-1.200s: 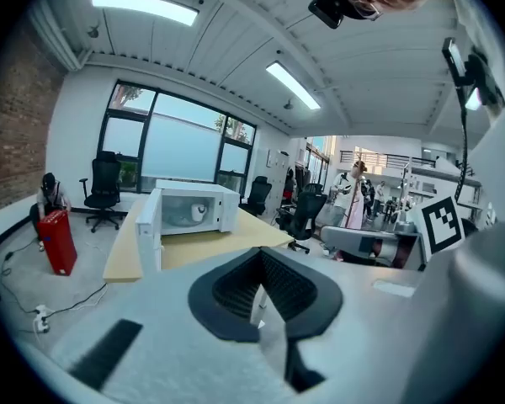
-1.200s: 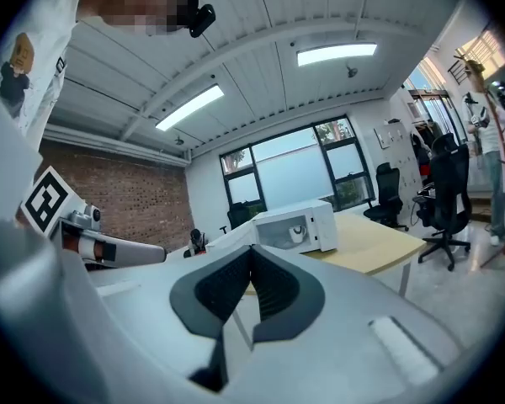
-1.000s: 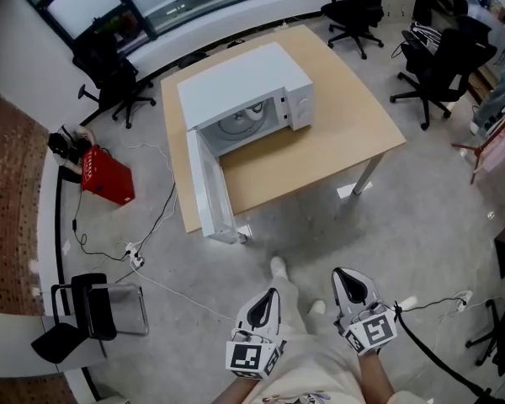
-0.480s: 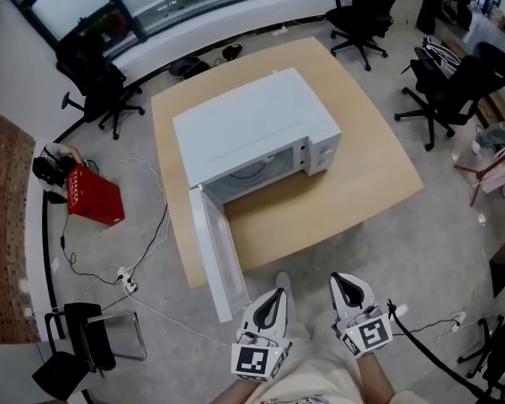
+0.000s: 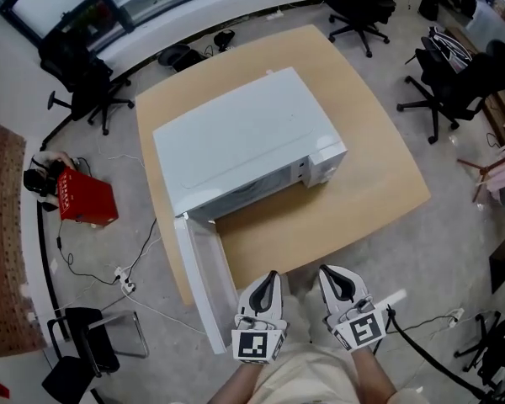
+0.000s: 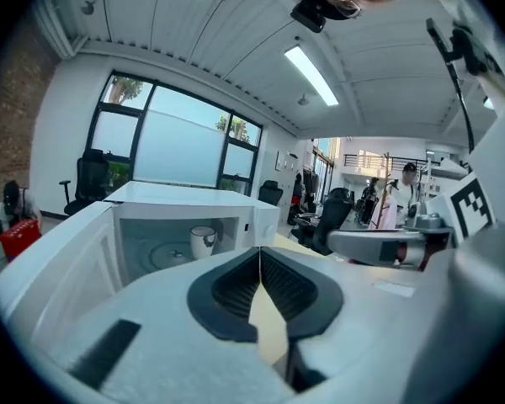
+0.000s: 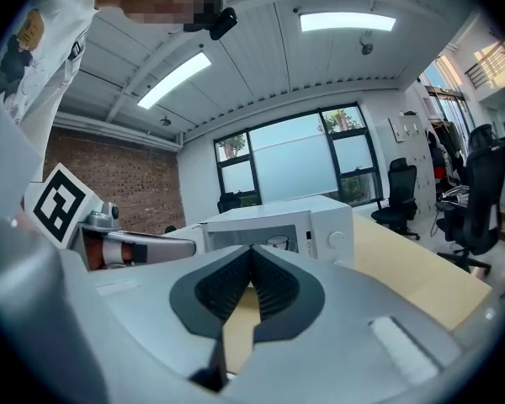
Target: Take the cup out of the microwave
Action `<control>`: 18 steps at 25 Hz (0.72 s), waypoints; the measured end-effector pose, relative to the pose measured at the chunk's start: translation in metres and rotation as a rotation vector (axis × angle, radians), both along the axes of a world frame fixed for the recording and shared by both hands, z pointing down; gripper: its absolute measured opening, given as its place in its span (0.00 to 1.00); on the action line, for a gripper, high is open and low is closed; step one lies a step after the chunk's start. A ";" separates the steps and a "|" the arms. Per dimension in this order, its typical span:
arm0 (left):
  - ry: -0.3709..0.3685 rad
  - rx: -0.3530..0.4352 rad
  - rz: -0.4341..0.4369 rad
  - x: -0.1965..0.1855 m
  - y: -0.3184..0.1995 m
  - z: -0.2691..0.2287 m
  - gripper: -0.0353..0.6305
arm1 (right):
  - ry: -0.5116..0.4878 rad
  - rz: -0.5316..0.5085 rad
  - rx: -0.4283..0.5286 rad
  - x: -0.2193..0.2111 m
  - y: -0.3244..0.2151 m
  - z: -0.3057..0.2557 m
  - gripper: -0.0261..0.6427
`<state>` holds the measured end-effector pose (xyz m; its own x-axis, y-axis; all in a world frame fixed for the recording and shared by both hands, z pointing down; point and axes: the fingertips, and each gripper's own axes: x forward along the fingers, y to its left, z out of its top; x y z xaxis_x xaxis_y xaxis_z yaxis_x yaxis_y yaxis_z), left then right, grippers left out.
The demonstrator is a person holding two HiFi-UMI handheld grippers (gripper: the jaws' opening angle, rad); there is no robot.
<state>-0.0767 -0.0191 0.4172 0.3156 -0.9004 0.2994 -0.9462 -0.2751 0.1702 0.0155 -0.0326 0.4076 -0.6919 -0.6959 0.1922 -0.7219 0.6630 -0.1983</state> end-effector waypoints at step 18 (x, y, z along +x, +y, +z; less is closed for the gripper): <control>-0.040 -0.004 -0.218 -0.058 -0.171 0.111 0.52 | -0.039 0.052 -0.060 -0.019 -0.104 0.105 0.05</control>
